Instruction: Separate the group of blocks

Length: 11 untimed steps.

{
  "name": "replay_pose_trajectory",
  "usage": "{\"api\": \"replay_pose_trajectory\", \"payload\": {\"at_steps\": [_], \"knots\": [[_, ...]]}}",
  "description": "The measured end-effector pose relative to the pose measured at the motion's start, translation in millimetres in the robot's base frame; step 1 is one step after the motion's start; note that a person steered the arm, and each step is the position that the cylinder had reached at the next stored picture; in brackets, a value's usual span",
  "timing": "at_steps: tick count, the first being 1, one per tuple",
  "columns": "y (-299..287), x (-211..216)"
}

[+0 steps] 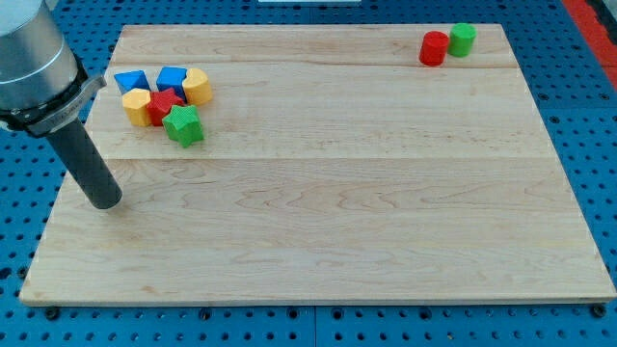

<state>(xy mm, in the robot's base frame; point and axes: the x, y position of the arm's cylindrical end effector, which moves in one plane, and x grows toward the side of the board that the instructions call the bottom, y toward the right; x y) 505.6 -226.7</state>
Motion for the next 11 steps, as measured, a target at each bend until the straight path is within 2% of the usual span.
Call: {"api": "replay_pose_trajectory", "payload": {"at_steps": [1,3,7,9,11], "knots": [[0,-6],[-2,-68],[-39,-153],[-40,-166],[6,-159]]}}
